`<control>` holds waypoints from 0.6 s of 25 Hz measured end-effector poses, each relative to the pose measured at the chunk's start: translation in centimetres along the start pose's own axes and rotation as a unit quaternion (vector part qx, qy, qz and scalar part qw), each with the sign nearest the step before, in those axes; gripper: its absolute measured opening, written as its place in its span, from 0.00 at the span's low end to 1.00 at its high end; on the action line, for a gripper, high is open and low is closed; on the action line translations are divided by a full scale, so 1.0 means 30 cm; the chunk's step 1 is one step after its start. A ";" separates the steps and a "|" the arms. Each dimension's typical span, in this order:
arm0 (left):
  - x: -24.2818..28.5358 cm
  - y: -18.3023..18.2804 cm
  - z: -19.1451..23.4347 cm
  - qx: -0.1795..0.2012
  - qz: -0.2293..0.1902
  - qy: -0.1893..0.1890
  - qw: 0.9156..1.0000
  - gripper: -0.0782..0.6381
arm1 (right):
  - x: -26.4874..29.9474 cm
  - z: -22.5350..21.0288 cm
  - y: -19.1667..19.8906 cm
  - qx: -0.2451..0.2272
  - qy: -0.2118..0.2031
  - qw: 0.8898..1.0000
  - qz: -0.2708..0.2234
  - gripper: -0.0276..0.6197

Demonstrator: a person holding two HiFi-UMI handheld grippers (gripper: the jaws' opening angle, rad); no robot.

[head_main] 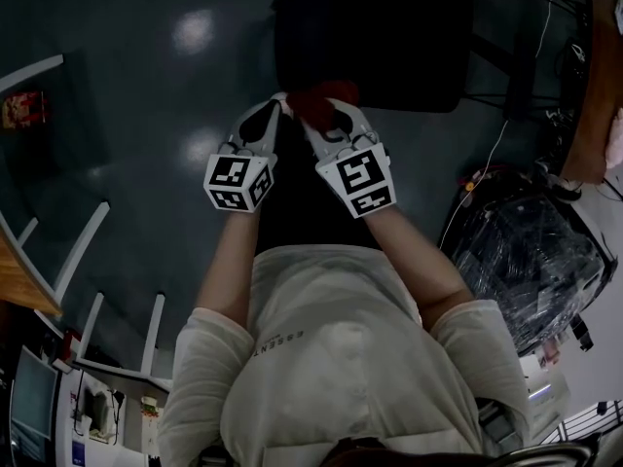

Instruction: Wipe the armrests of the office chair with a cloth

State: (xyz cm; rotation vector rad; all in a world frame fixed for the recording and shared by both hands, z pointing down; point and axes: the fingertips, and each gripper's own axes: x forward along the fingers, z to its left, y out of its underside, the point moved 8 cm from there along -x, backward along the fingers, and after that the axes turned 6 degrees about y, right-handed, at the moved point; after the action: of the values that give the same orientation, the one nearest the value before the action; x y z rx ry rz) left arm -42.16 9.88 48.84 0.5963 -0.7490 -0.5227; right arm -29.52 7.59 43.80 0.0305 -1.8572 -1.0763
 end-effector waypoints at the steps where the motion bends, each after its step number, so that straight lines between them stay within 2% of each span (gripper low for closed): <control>1: 0.003 -0.002 -0.002 -0.001 -0.001 0.000 1.000 0.12 | -0.013 -0.010 0.012 0.010 -0.002 1.000 0.006 0.12; 5: 0.031 -0.041 -0.004 -0.001 -0.009 0.003 1.000 0.12 | -0.054 -0.098 0.063 0.042 0.004 0.998 0.039 0.12; 8: 0.047 -0.072 0.004 0.006 -0.002 0.011 1.000 0.12 | -0.053 -0.224 0.077 0.072 0.045 0.995 0.043 0.12; 11: 0.039 -0.079 0.012 -0.008 -0.007 0.017 1.000 0.12 | 0.010 -0.375 -0.001 0.111 0.087 0.990 0.011 0.12; 15: 0.042 -0.083 0.018 -0.022 -0.013 0.024 0.999 0.12 | 0.159 -0.536 -0.178 0.127 0.113 0.984 -0.056 0.12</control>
State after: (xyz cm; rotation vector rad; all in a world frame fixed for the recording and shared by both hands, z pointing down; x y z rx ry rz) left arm -42.35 7.14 48.09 0.5768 -0.6835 -0.5467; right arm -22.41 -8.37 46.09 0.3950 -1.7898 -0.8646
